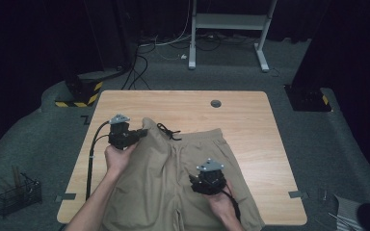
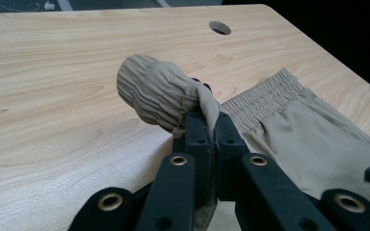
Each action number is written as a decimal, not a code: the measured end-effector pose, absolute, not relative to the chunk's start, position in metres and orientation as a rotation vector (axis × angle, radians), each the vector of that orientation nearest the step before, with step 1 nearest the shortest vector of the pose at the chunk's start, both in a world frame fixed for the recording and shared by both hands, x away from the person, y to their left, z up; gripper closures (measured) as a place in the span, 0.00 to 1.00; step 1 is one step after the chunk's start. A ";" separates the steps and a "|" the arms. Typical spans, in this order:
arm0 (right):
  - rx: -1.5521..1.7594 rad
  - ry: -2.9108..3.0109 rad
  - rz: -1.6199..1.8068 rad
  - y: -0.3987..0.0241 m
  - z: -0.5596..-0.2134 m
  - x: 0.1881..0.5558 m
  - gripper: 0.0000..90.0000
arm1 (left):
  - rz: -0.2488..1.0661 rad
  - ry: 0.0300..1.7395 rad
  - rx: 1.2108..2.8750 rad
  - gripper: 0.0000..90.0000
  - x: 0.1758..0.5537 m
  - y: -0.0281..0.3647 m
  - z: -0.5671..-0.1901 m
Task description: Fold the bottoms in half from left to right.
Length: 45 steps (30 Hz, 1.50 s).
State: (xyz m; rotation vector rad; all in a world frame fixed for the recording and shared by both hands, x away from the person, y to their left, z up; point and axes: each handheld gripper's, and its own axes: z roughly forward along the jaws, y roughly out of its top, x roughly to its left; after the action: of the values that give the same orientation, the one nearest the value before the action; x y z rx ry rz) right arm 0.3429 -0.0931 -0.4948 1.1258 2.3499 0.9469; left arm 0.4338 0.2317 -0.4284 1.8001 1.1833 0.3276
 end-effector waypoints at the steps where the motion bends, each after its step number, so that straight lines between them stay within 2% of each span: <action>1: 1.126 2.350 0.947 -0.093 -0.495 0.343 0.37 | 0.327 1.181 1.803 0.97 0.434 0.231 -0.429; 9: 1.188 2.386 0.882 -0.137 -0.496 0.346 0.39 | 0.319 1.184 1.787 0.97 0.434 0.235 -0.427; 13: 1.223 2.384 0.894 -0.151 -0.514 0.350 0.38 | 0.295 1.174 1.774 0.97 0.432 0.232 -0.426; 28: 1.164 2.290 0.975 -0.152 -0.524 0.342 0.39 | 0.222 1.068 1.773 0.97 0.433 0.193 -0.414; 45: 1.161 2.291 0.973 -0.152 -0.524 0.342 0.39 | 0.169 0.963 1.869 0.97 0.446 0.147 -0.401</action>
State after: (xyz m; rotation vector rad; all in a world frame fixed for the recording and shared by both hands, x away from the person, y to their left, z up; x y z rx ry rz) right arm 0.3418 -0.1520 -0.5238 1.1612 2.2907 0.9725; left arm 0.4462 0.1471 -0.4011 1.8689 0.9631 0.1692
